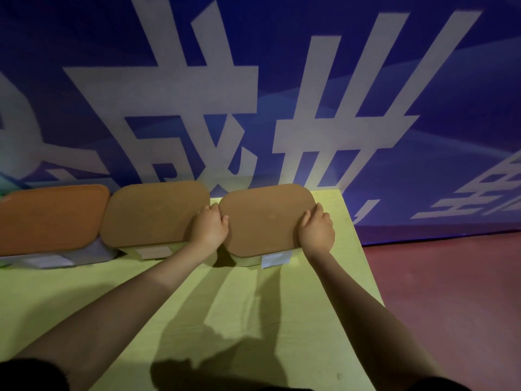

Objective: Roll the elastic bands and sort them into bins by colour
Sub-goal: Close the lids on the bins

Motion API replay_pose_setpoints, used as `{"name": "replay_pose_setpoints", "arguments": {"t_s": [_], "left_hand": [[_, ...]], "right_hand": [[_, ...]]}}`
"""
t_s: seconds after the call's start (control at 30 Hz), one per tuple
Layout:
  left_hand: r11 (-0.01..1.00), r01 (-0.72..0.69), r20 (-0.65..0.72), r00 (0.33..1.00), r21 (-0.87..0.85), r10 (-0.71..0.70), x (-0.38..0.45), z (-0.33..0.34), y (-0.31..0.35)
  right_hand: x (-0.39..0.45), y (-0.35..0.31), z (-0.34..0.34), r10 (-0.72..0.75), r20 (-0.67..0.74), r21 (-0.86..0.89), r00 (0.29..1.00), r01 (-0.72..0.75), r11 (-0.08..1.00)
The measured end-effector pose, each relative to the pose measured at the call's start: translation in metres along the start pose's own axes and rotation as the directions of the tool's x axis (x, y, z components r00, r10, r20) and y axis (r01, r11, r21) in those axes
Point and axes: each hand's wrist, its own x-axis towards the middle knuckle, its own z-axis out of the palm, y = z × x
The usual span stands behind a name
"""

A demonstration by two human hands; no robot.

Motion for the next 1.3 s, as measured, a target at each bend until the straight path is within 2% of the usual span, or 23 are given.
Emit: {"name": "replay_pose_setpoints", "arguments": {"t_s": [0.07,0.13,0.23,0.33,0.43,0.5,0.67,0.83,0.9,0.93,1.0,1.03,1.1,1.3], "left_hand": [[0.994,0.083,0.096,0.992,-0.065,-0.077,0.004,0.001,0.006],[0.983,0.132,0.122,0.986,-0.128,-0.116,0.007,0.009,0.011],[0.955,0.171,0.033,0.985,-0.242,-0.168,0.01,0.023,0.017],[0.879,0.216,-0.041,0.966,-0.425,-0.257,0.008,0.035,0.022],[0.836,0.19,-0.125,0.948,-0.515,-0.292,-0.006,0.042,0.025],[0.839,0.135,-0.184,0.946,-0.527,-0.268,-0.013,0.048,0.022],[0.875,0.098,-0.207,0.954,-0.474,-0.219,-0.007,0.052,0.019],[0.91,0.074,-0.246,0.951,-0.408,-0.187,-0.009,0.057,0.016],[0.976,0.01,-0.27,0.96,-0.217,-0.07,-0.007,0.051,0.021],[0.994,-0.067,-0.256,0.966,-0.081,0.045,-0.006,0.048,0.024],[0.967,-0.234,-0.155,0.957,0.098,0.247,0.003,0.043,0.029],[0.954,-0.27,-0.103,0.953,0.129,0.283,0.009,0.041,0.031],[0.953,-0.258,-0.057,0.961,0.16,0.27,0.017,0.04,0.034],[0.95,-0.236,-0.093,0.961,0.206,0.259,0.019,0.044,0.033]], "right_hand": [[-0.003,0.006,-0.004,0.038,-0.006,0.013,0.999,-0.038,0.999],[-0.007,0.013,-0.007,0.067,0.001,0.031,0.998,-0.067,0.997],[-0.012,0.02,-0.013,0.072,0.033,0.132,0.997,-0.076,0.988],[-0.015,0.026,-0.02,0.048,0.057,0.213,0.997,-0.059,0.975],[-0.023,0.028,-0.018,0.034,0.058,0.222,0.998,-0.047,0.974],[-0.029,0.028,-0.014,0.026,0.043,0.213,0.999,-0.035,0.976],[-0.026,0.027,-0.013,0.048,0.066,0.182,0.997,-0.059,0.982],[-0.027,0.027,-0.009,0.035,0.027,0.199,0.999,-0.04,0.979],[-0.024,0.027,-0.011,0.045,0.031,0.186,0.999,-0.05,0.981],[-0.024,0.028,-0.011,0.046,0.042,0.185,0.998,-0.053,0.981],[-0.021,0.028,-0.012,0.027,0.065,0.19,0.998,-0.039,0.981],[-0.02,0.027,-0.012,0.011,0.069,0.197,0.998,-0.024,0.98],[-0.016,0.025,-0.011,-0.005,0.073,0.208,0.997,-0.01,0.978],[-0.012,0.021,-0.005,0.011,0.05,0.226,0.999,-0.022,0.974]]}}
